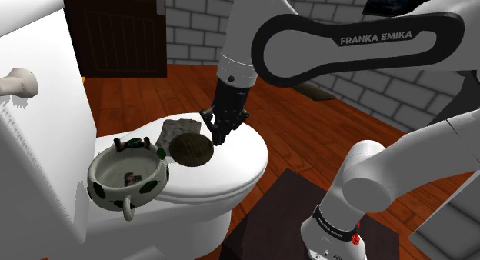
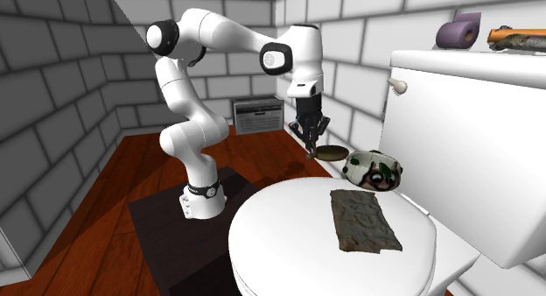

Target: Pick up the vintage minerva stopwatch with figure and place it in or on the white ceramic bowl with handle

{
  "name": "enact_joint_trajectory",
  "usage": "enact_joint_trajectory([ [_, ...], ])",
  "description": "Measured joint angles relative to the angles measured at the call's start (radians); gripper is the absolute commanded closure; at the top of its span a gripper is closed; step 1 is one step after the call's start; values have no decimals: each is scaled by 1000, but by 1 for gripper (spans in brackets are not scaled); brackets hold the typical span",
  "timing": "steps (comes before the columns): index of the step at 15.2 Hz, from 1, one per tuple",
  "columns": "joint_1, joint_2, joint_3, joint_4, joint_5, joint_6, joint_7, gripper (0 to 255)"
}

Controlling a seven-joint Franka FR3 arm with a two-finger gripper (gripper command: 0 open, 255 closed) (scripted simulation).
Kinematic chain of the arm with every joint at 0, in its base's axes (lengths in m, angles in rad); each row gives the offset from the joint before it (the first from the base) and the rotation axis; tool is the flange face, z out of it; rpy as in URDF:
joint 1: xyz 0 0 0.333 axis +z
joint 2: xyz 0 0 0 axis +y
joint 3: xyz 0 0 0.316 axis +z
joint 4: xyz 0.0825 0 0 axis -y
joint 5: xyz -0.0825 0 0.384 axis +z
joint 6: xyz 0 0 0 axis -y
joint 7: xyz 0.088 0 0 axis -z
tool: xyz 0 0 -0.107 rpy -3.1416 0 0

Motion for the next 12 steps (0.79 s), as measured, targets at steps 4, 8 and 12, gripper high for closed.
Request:
enact_joint_trajectory([
  [4,-4,-3,-10,49,-8,-52,2,255],
  [8,-7,-6,-20,100,-16,-106,4,255],
  [12,-11,-6,-30,156,-24,-162,7,255],
])
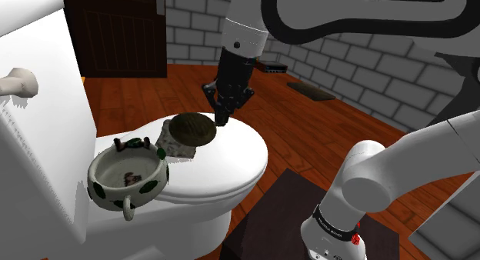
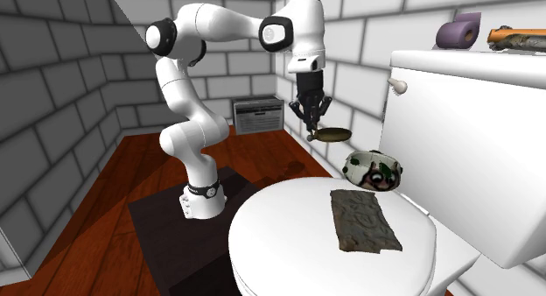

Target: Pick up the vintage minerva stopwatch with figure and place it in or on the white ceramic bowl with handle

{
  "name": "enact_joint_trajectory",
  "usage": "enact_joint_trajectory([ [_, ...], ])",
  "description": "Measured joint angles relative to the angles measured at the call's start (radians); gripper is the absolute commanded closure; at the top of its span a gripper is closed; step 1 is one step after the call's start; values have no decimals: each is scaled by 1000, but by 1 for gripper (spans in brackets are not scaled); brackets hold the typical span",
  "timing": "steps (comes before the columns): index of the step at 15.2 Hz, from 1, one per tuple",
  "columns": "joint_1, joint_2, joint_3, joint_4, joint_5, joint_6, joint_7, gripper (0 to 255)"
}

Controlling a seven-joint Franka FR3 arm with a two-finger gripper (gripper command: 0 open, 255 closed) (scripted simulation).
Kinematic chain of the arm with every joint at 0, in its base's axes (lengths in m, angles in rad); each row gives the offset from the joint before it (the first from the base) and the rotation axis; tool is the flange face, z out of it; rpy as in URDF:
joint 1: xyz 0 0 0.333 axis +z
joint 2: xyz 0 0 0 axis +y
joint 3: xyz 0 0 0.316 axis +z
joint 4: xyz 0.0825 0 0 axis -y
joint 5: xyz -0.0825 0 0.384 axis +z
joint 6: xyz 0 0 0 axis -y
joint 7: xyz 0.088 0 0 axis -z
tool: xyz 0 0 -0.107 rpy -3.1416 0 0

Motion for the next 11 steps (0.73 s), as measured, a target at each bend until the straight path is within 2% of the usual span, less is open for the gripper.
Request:
enact_joint_trajectory([
  [6,-6,10,-9,82,-11,-72,6,255],
  [11,-25,154,69,235,-37,-74,87,255],
])
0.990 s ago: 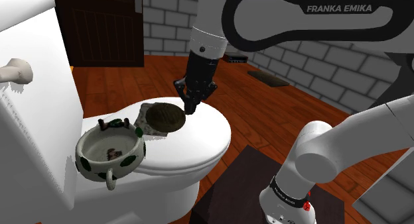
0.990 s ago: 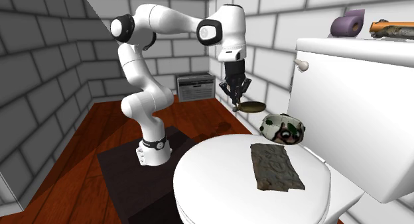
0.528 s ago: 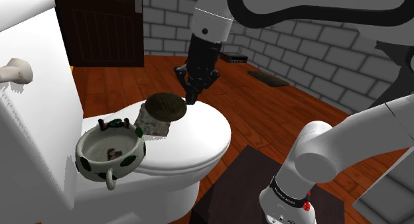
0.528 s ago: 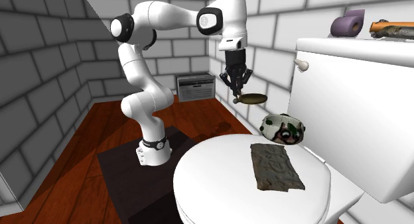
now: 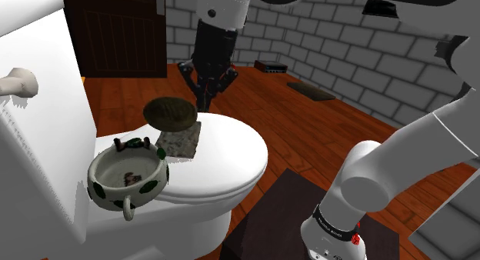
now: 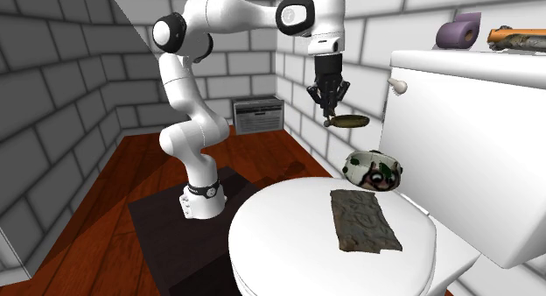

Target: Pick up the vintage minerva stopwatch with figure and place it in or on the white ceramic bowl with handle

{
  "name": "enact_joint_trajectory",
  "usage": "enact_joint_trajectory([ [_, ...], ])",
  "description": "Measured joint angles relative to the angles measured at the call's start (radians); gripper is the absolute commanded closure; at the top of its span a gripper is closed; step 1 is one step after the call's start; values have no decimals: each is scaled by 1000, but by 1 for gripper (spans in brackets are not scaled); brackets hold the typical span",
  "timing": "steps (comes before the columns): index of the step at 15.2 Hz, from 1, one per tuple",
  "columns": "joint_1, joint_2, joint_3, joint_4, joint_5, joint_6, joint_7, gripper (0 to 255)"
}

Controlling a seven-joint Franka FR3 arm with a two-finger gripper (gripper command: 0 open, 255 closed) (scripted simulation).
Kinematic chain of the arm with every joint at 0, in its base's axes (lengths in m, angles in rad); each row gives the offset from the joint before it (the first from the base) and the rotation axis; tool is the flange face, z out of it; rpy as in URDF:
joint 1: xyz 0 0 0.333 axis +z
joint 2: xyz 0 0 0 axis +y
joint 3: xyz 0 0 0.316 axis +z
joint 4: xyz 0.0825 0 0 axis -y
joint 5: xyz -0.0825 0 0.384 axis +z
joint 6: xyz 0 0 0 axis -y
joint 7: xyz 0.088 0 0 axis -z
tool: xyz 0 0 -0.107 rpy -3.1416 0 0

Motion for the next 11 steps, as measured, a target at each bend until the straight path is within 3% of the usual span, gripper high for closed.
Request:
enact_joint_trajectory([
  [4,-14,160,93,163,-55,-5,104,255],
  [8,-13,341,181,342,-154,-24,216,255],
  [11,-7,379,197,355,-177,-5,242,255],
])
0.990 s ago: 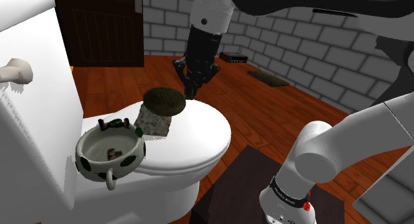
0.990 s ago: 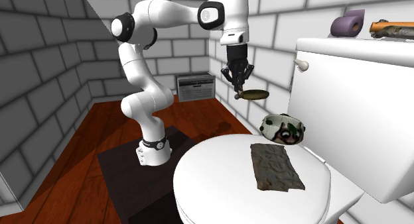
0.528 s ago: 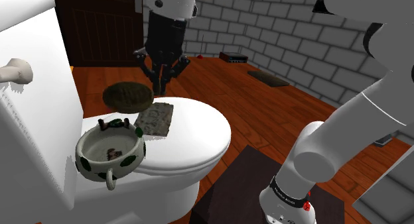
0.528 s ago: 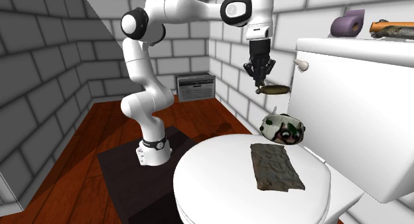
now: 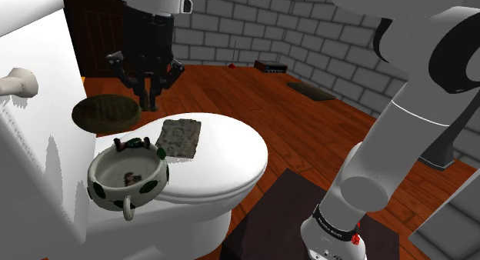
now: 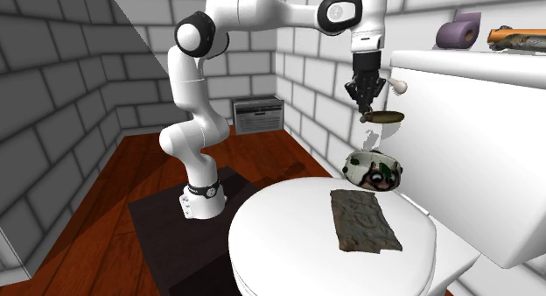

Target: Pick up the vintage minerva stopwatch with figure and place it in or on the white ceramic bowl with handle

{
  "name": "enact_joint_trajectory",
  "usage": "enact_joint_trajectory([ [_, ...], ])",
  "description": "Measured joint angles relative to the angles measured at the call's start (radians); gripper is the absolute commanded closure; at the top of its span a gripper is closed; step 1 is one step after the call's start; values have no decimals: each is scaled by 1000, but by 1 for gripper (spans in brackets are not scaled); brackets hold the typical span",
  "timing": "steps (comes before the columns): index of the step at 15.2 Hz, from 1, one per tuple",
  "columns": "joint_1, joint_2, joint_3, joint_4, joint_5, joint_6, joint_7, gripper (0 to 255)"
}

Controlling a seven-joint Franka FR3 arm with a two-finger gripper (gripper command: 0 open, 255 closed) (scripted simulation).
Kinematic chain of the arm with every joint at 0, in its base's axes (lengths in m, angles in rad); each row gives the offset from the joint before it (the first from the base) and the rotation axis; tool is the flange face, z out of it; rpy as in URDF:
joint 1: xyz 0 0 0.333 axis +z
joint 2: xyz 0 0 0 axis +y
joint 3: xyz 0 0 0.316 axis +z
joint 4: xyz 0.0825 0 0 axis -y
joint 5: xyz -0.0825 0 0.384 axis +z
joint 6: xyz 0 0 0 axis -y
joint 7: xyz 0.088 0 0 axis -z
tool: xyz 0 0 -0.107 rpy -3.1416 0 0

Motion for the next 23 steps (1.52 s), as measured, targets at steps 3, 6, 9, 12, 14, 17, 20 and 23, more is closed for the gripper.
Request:
enact_joint_trajectory([
  [3,1,1,2,-40,-1,41,3,255],
  [6,2,-5,1,-85,4,80,1,255],
  [9,1,-11,0,-127,7,118,-2,255],
  [12,3,-12,2,-171,8,162,0,255],
  [14,2,-18,0,-203,13,188,-5,255],
  [17,3,-11,3,-221,8,213,0,255],
  [20,3,-10,3,-222,7,215,0,255],
  [23,3,-9,3,-222,7,215,1,0],
])
